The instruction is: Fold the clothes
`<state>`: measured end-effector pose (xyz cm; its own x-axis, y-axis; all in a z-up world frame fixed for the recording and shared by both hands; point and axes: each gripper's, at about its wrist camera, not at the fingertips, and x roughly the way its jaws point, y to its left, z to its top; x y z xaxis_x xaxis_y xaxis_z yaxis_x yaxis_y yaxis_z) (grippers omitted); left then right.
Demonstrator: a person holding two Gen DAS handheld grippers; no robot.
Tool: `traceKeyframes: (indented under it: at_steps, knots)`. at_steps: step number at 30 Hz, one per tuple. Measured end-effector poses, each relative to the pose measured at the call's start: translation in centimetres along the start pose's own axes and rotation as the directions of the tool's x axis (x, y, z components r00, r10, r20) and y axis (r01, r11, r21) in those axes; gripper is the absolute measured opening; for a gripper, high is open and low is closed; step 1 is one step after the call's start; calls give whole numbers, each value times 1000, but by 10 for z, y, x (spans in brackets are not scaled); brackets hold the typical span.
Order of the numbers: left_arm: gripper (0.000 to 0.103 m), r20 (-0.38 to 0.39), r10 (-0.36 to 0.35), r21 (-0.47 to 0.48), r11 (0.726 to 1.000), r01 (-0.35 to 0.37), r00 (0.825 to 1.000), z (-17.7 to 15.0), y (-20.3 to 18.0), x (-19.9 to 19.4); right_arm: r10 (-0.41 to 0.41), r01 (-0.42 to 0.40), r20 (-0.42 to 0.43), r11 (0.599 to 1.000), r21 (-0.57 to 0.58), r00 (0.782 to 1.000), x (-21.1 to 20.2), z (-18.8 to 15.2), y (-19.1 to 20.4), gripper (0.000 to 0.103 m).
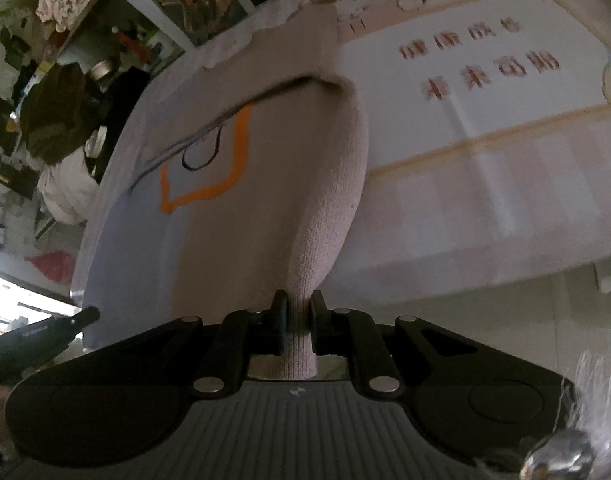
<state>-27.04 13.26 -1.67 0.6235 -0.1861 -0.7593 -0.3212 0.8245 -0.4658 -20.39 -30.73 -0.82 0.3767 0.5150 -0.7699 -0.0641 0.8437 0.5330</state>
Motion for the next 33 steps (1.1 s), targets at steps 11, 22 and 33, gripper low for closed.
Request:
traceKeyframes:
  at_steps: [11, 22, 33]
  knots:
    - [3, 265, -262, -183, 931, 315, 928, 68, -11, -16, 302, -342, 222, 924, 172, 927, -43, 56, 2, 10]
    - [4, 327, -257, -239, 909, 343, 909, 163, -31, 56, 312, -474, 451, 824, 310, 837, -6, 157, -8, 10]
    - [4, 190, -221, -224, 939, 262, 957, 198, -27, 118, 198, -381, 421, 828, 412, 885, 53, 195, -17, 10]
